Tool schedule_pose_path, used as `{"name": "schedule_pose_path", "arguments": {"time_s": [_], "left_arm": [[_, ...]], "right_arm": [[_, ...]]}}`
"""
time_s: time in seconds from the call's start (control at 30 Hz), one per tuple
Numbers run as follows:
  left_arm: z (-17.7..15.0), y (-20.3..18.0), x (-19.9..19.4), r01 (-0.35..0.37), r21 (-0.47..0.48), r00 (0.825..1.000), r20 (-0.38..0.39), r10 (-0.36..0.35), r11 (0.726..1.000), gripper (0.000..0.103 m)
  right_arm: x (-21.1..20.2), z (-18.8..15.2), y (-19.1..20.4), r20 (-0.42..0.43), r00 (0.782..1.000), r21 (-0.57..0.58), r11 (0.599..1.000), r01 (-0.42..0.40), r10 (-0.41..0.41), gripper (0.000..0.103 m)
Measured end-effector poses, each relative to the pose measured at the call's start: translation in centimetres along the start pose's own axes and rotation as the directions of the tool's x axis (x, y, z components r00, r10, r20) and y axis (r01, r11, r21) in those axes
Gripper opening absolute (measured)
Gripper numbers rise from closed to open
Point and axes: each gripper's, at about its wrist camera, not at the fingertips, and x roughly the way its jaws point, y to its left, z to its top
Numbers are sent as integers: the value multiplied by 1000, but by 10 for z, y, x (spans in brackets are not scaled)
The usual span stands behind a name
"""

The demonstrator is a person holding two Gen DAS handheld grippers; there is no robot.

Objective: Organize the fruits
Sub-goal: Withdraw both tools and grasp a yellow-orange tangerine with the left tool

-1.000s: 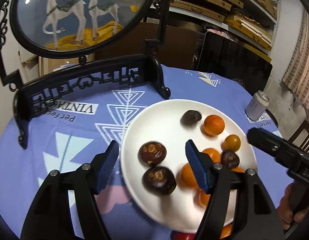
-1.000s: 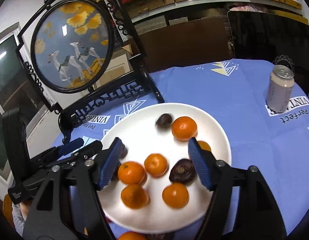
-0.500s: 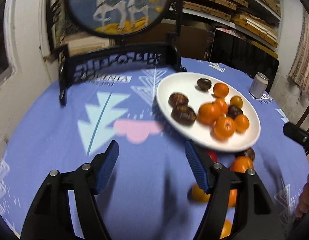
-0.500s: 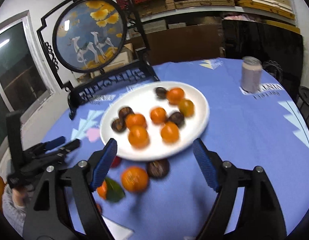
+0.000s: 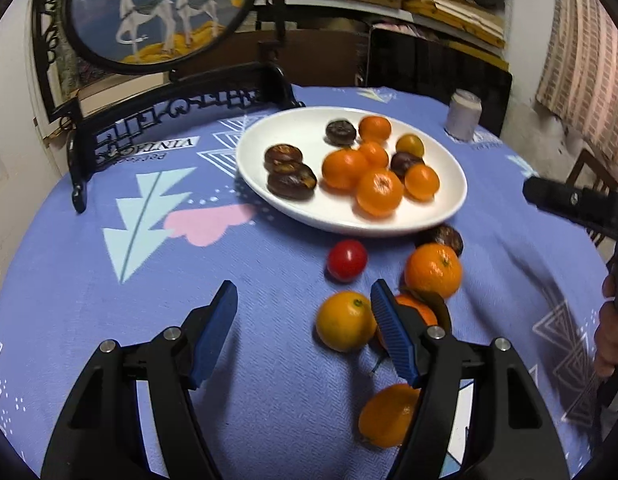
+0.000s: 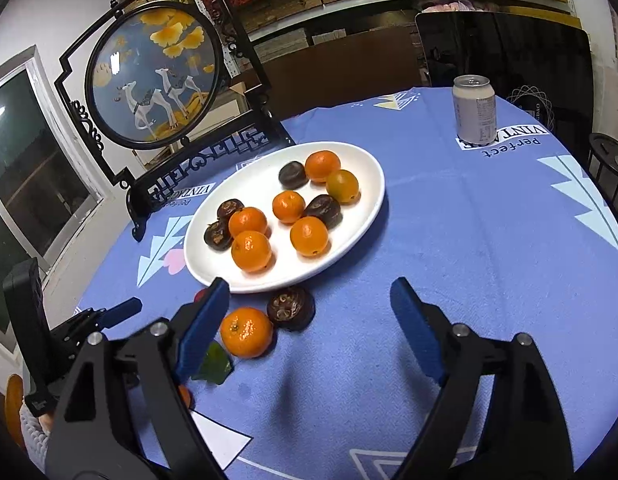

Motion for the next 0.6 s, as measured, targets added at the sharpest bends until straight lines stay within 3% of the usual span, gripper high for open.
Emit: {"name": "schedule_pose_path", "arguments": {"time_s": [0.1, 0.17, 0.23, 0.37, 0.47, 0.6], "left_arm": [[-3, -1, 6, 0, 9, 1000, -13, 0, 1000, 73], [-3, 1, 6, -21, 21, 1000, -8, 21, 1000, 81], [-5, 5, 4, -73, 28, 997, 6, 72, 997, 96], [-9, 24, -4, -146, -16, 989, 26, 146, 989, 96], [-15, 30, -9, -136, -30, 990, 25, 137, 990, 96], [-19, 14, -14, -90, 37, 995, 47, 88, 995, 96]], "right_arm": [[0, 0, -1, -1, 1000, 4, 1000, 1, -1, 85], [1, -1, -1, -2, 1000, 6, 1000, 2, -2, 85], [1, -1, -1, -2, 1000, 5, 1000, 3, -3, 85], [1, -1, -1, -6, 1000, 2, 1000, 2, -2, 85], [3, -2, 0, -13, 1000, -2, 1000, 1, -1, 85], [3, -3, 1, -14, 1000, -4, 1000, 2, -2, 86]]}}
